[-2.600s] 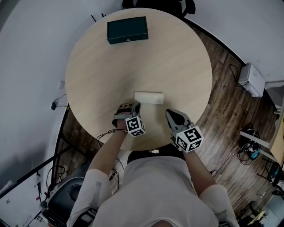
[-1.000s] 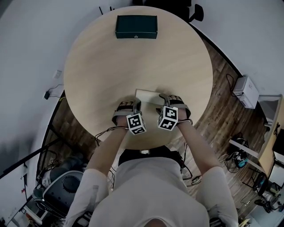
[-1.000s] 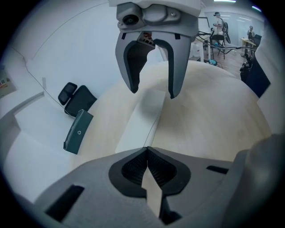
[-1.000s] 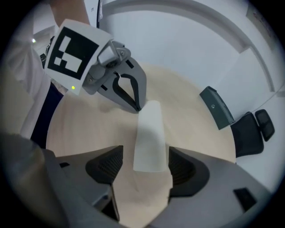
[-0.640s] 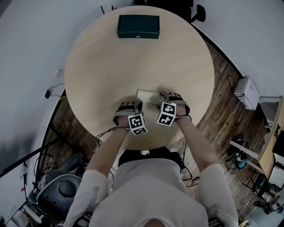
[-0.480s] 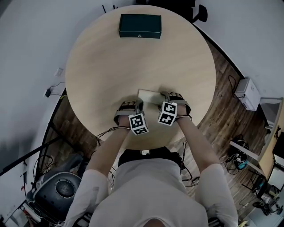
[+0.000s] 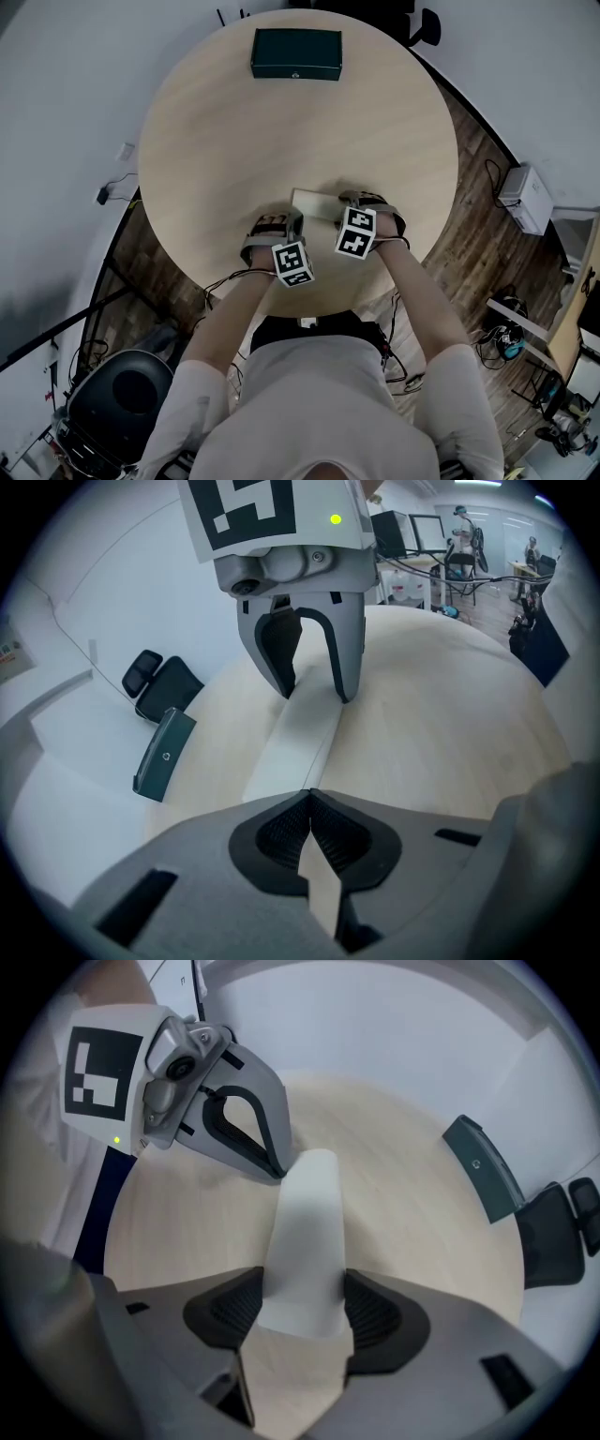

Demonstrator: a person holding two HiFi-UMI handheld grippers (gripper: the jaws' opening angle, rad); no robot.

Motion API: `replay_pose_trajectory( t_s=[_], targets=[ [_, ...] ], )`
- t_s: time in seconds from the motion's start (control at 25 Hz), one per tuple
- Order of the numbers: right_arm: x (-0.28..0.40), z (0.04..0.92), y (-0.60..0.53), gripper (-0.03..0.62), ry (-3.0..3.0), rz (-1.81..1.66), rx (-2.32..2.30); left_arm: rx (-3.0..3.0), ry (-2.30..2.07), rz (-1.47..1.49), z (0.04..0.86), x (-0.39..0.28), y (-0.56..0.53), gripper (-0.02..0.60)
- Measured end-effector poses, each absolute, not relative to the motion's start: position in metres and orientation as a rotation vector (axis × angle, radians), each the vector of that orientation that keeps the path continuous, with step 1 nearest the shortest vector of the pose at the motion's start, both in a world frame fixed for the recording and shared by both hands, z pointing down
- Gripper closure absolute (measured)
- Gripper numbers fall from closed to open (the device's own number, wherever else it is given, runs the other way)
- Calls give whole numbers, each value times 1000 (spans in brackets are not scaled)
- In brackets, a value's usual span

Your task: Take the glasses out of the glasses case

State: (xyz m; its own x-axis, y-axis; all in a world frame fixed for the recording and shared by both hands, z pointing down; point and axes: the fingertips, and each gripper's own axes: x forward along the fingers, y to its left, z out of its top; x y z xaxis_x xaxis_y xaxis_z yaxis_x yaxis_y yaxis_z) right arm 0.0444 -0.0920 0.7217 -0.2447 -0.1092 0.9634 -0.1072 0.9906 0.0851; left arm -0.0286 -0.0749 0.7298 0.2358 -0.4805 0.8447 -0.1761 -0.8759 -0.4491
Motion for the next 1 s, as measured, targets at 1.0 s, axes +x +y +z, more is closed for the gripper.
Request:
replay_pose_trajectory(
  t_s=[1.0],
  targets=[
    [47, 707, -102, 321, -1910, 244, 39, -2221, 605, -1705, 729, -29, -74, 573]
  ],
)
